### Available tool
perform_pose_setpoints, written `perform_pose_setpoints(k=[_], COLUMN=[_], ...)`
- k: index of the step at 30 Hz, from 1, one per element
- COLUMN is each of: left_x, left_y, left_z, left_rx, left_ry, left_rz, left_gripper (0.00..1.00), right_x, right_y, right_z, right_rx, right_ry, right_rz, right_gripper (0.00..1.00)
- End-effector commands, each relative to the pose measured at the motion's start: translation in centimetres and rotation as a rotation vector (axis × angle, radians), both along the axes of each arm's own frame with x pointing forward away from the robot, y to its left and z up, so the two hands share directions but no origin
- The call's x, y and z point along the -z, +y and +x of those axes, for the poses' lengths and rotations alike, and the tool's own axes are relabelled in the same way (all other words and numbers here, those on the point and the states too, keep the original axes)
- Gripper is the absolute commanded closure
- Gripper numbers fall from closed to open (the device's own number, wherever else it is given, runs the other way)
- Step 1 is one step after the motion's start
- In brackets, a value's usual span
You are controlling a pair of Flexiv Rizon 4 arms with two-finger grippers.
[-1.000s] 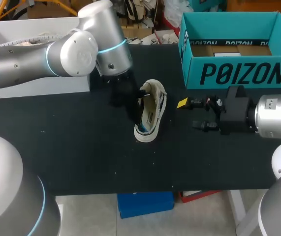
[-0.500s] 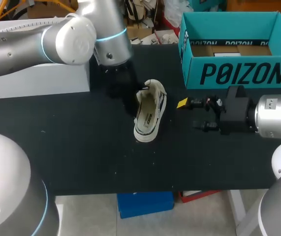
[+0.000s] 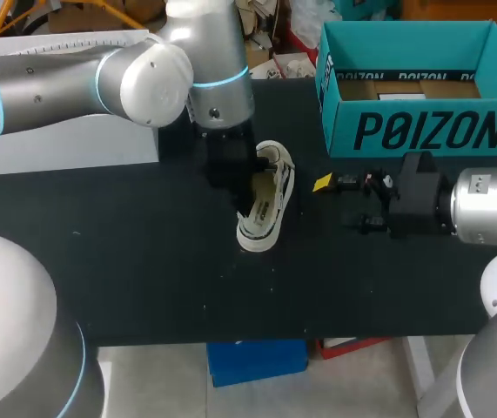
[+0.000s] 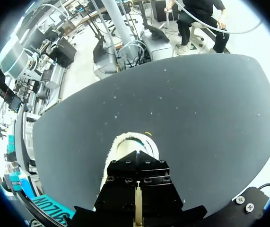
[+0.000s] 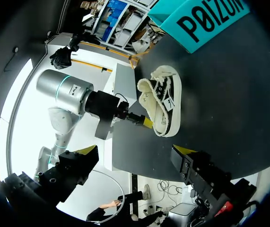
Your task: Take the shoe out of the shoebox, open the shoe tongue, remove and reinsert the insole, then place the shoe into the shoebox
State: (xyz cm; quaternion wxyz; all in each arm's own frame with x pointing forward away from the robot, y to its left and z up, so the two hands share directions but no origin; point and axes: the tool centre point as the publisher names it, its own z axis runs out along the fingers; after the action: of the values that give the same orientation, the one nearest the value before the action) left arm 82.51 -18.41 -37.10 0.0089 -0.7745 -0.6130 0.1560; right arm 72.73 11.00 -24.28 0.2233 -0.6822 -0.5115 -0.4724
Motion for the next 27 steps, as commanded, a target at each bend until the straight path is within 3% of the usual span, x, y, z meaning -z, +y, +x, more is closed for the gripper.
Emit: perform_pose_setpoints(k=[1,10,18,22,27], left_x=[1.7,5.0,6.8,6.3,3.0], left_y=[-1.1,-2.1,-2.7,-2.9,-2.8], left_z=[0.0,0.6,0.3,0.3,0.1], left_rx=[0.010,0.024,0.043,0.029,-0.020], left_ry=[0.000,-0.079,-0.071,-0.055,-0.002], left_rz=[0.021,0.032,0.045,0.013,-0.101], left_gripper=[1.00,1.00,1.00,1.00,1.00], right_x=[-0.1,-0.1,-0.1,-0.1,-0.1], right_y=[0.0,0.0,0.0,0.0,0.0], right_z=[0.0,0.0,0.0,0.0,0.0], right_rx=[0.000,0.000,0.000,0.000,0.000], right_ry=[0.001,0.001,0.001,0.001,0.001], right_rz=[0.000,0.000,0.000,0.000,0.000], right_gripper=[0.00,0.00,0.00,0.00,0.00])
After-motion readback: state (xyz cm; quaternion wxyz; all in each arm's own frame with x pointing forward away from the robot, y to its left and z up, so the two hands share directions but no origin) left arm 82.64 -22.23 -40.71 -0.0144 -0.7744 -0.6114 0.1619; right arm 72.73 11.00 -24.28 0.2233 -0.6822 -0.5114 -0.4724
